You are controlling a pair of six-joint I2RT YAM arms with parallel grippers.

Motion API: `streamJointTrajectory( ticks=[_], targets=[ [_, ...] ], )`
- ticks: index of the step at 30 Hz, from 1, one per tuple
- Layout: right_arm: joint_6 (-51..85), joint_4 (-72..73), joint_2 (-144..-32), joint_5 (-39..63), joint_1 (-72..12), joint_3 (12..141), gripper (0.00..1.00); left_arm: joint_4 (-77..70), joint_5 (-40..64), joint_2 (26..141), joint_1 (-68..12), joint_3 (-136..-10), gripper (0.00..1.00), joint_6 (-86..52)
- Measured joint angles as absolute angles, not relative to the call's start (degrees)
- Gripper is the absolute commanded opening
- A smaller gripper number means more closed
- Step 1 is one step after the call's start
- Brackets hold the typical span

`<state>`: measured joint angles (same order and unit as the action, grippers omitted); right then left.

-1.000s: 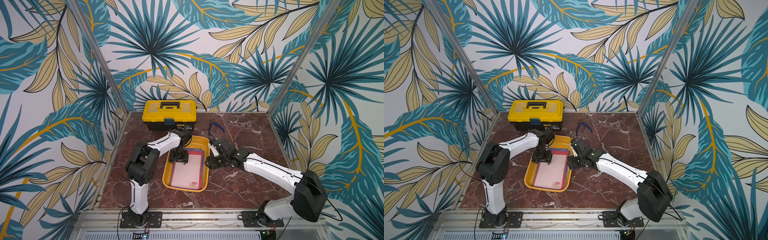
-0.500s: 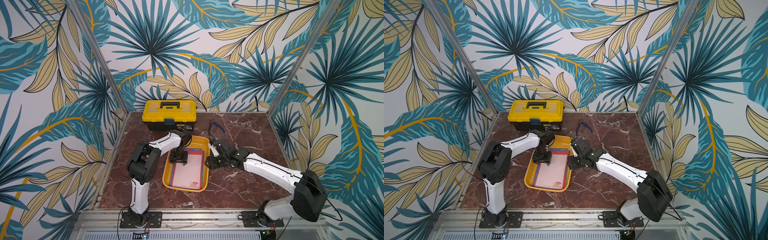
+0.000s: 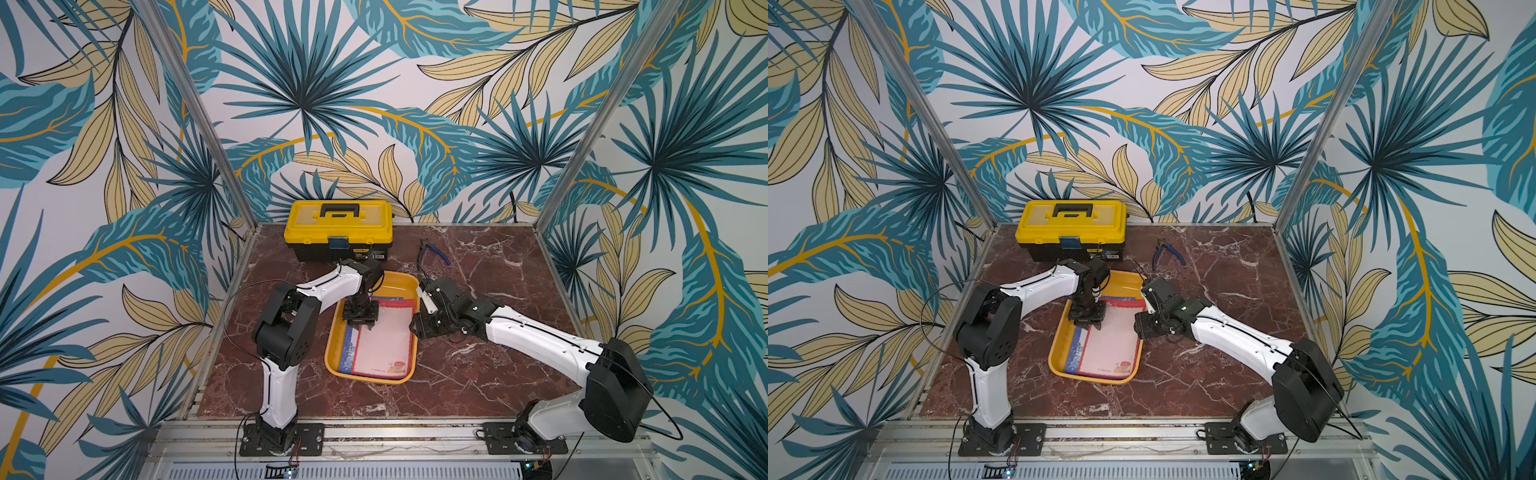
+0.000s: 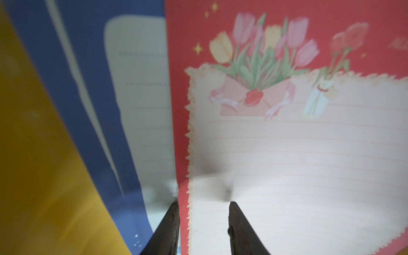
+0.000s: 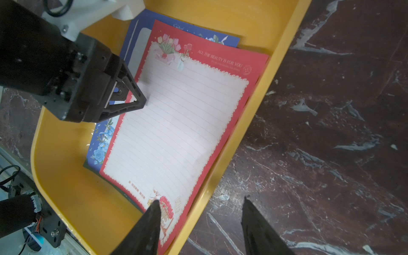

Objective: Take out the stationery paper from the storage box
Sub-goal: Pick up the stationery paper from the storage box.

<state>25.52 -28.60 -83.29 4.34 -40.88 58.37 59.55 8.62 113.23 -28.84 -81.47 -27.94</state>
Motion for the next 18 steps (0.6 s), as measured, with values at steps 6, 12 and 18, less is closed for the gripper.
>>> streamJointTrajectory(
  ticks=[6, 12, 18],
  targets=[
    [26.3, -28.6, -83.3, 4.8, -40.9, 58.2, 0.59, 56.9, 11.0, 112.1, -28.7, -79.2, 0.43, -28.2],
    [27.4, -28.4, -83.4, 4.8, -40.9, 57.6, 0.53, 52.9, 14.2, 109.9, -27.2, -75.4, 0.41, -29.4],
    [28.3, -28.3, -83.4, 4.9, -40.9, 57.0, 0.48, 50.5, 18.1, 109.1, -25.6, -73.6, 0.39, -29.7]
  ],
)
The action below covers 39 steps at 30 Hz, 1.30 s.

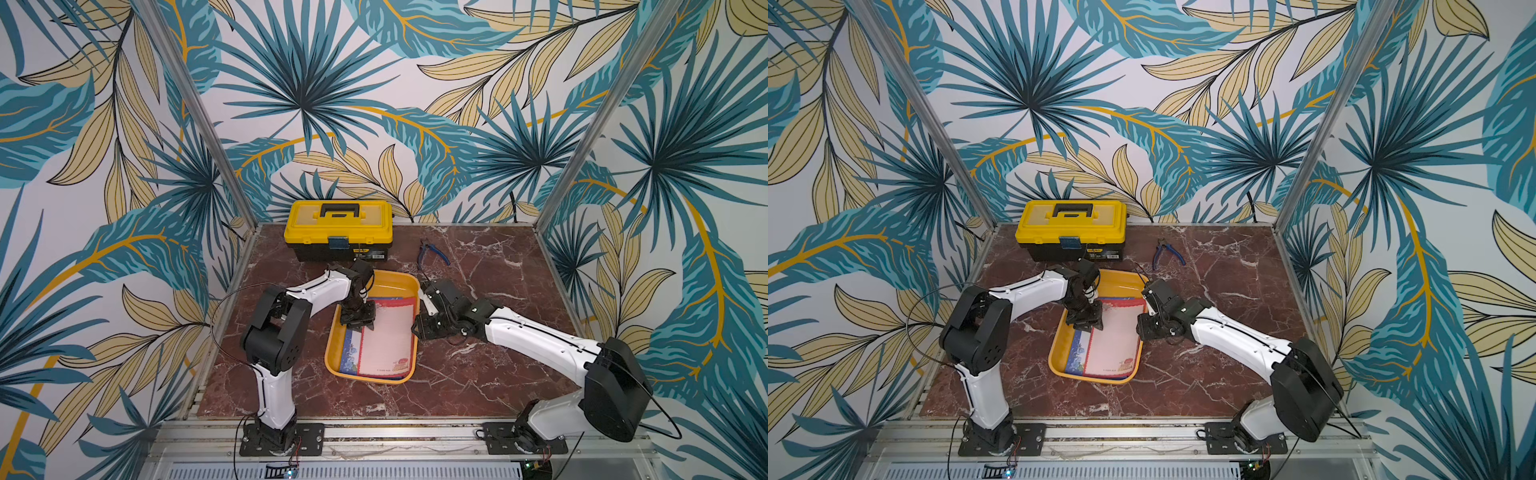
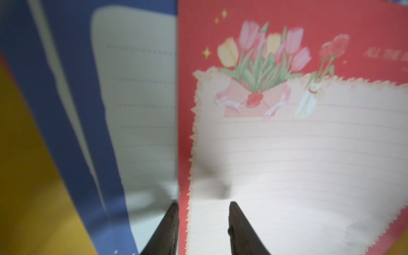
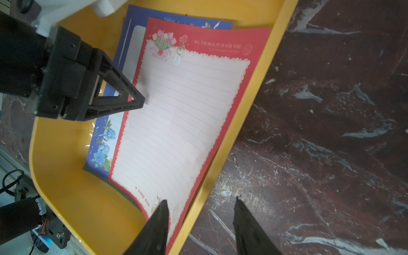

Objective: Take out the stationery paper from the storage box
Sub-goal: Pick up the stationery paper from the storage box.

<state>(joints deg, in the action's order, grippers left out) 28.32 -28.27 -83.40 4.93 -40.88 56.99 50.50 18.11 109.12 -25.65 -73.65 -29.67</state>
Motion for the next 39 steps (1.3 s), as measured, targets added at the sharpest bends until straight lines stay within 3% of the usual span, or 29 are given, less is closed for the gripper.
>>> streamJointTrajectory(
  ticks=[4, 14, 24, 31, 34, 39],
  targets=[
    [28.8, -28.2, -83.4, 5.0, -40.9, 57.0, 0.46, 48.9, 20.6, 109.1, -25.6, -73.6, 0.39, -29.6],
    [30.2, -27.2, -84.8, 6.1, -40.9, 57.0, 0.30, 46.1, 23.6, 109.1, -25.3, -72.8, 0.37, -29.6],
    [31.0, -26.8, -87.5, 7.9, -40.9, 57.9, 0.29, 44.8, 25.4, 109.1, -24.5, -71.9, 0.37, -29.6],
    [31.9, -25.9, -88.0, 9.5, -40.8, 58.9, 0.19, 44.4, 26.0, 109.1, -24.3, -71.5, 0.37, -29.6],
    [32.2, -25.3, -88.2, 10.0, -40.8, 59.3, 0.19, 44.3, 26.0, 109.1, -24.3, -71.4, 0.37, -29.6],
    [32.3, -25.4, -89.0, 10.4, -40.8, 60.0, 0.29, 44.2, 26.1, 109.1, -24.3, -71.4, 0.37, -29.6]
  ],
)
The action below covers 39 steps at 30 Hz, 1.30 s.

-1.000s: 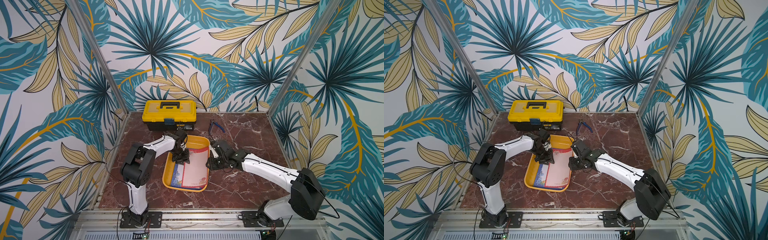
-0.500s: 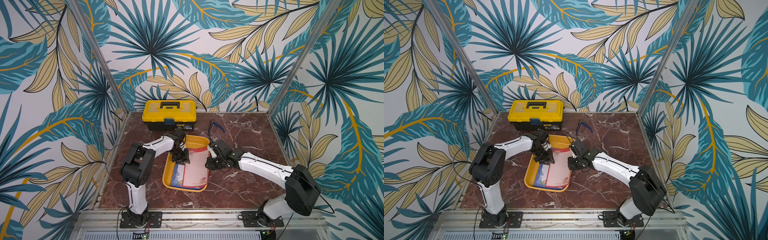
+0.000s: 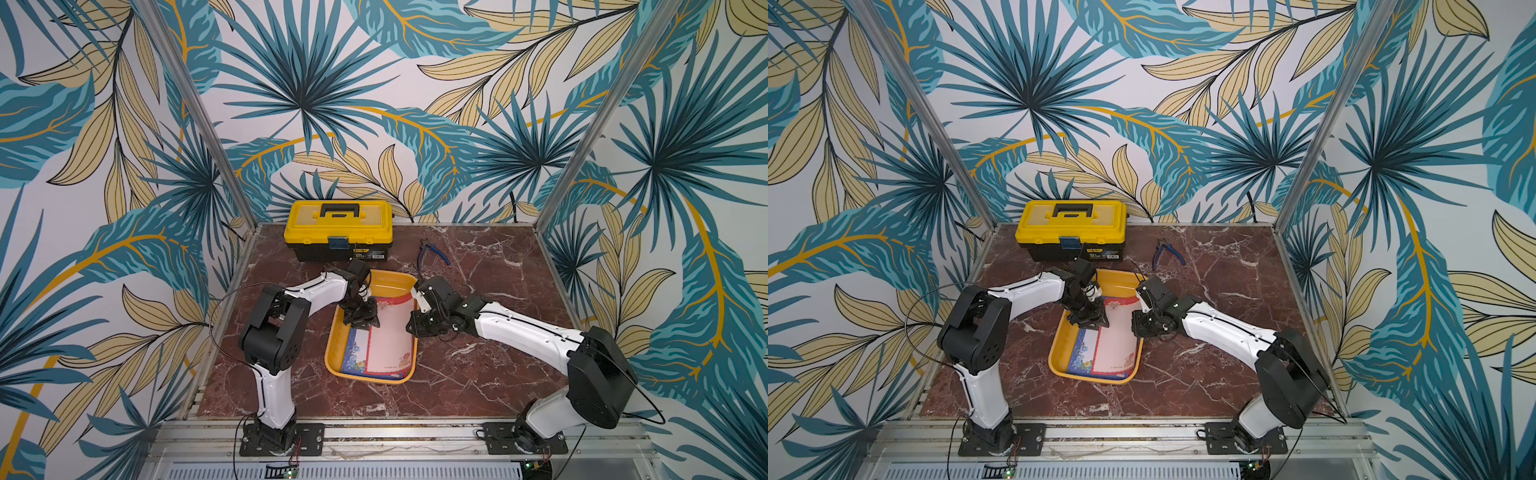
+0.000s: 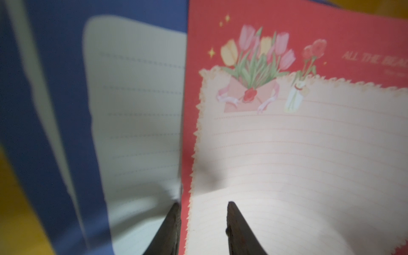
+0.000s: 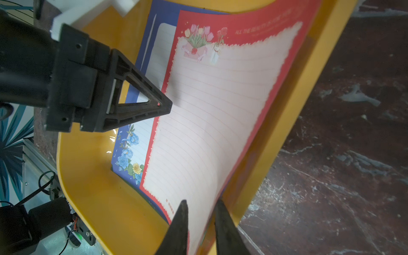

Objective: Take out the stationery paper from the storage box
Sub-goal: Pick up the stationery paper from the storage box.

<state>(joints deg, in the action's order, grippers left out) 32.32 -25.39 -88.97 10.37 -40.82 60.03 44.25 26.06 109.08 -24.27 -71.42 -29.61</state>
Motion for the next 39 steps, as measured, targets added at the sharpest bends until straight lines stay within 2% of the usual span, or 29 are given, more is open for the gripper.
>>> streamJointTrajectory(
  ticks=[14, 25, 39],
  targets=[
    [32.4, -29.3, -95.2, 9.3, -40.8, 66.1, 0.34, 43.1, 27.3, 109.0, -24.3, -71.2, 0.38, -29.9],
    [34.2, -36.1, -95.4, 8.4, -41.1, 69.0, 0.41, 39.4, 28.6, 108.6, -24.3, -69.3, 0.38, -30.6],
    [35.0, -42.7, -100.0, 6.5, -41.6, 74.7, 0.29, 34.4, 31.9, 108.6, -23.7, -67.0, 0.40, -31.2]
  ],
)
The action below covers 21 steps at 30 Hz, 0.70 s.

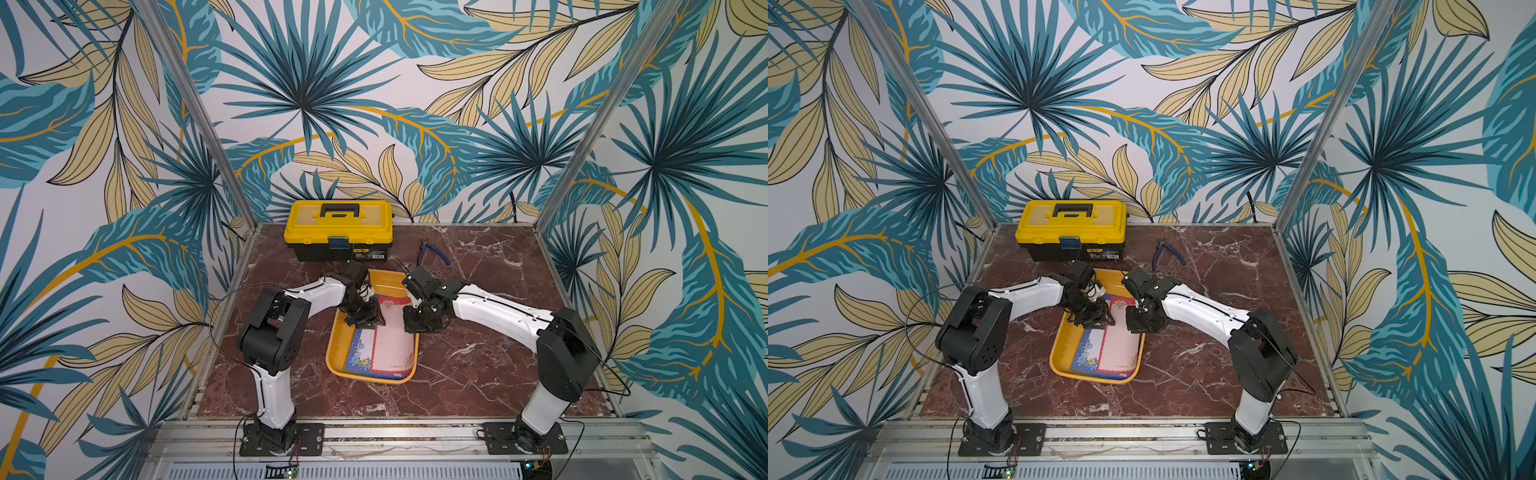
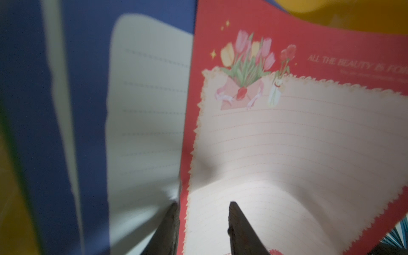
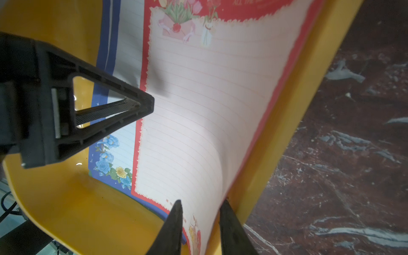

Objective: Take out the stationery paper from the storage box
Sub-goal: Pick up the stationery paper from the storage box.

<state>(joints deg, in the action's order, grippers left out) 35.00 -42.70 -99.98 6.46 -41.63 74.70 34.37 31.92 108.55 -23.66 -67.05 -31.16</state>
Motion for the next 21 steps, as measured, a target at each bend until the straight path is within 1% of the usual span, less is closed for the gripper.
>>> streamJointTrajectory(
  ticks=[2, 5, 6, 9, 11, 15, 19, 21],
  targets=[
    [35.0, -43.1, -100.1, 6.3, -41.6, 74.9, 0.27, 34.1, 32.2, 108.5, -23.5, -66.9, 0.40, -31.2],
    [35.2, -43.5, -100.3, 6.0, -41.6, 75.0, 0.26, 33.6, 32.2, 108.2, -23.5, -66.4, 0.40, -31.4],
    [35.2, -43.6, -100.4, 6.0, -41.6, 75.1, 0.27, 33.4, 32.2, 108.1, -23.5, -66.3, 0.40, -31.4],
    [35.4, -43.6, -100.8, 5.8, -41.8, 75.5, 0.34, 33.1, 32.2, 108.0, -23.5, -66.1, 0.40, -31.5],
    [35.6, -43.8, -101.2, 5.8, -41.9, 76.1, 0.34, 32.7, 32.2, 107.9, -23.4, -65.9, 0.40, -31.6],
    [36.0, -44.1, -102.6, 5.5, -41.9, 76.8, 0.25, 31.8, 32.3, 107.6, -23.1, -65.3, 0.40, -31.8],
    [36.4, -45.2, -103.5, 4.5, -41.9, 77.3, 0.08, 31.2, 32.4, 107.2, -23.0, -64.8, 0.40, -31.9],
    [36.4, -46.0, -103.5, 3.8, -41.9, 77.4, 0.04, 31.0, 32.5, 107.1, -22.9, -64.6, 0.41, -31.9]
  ],
)
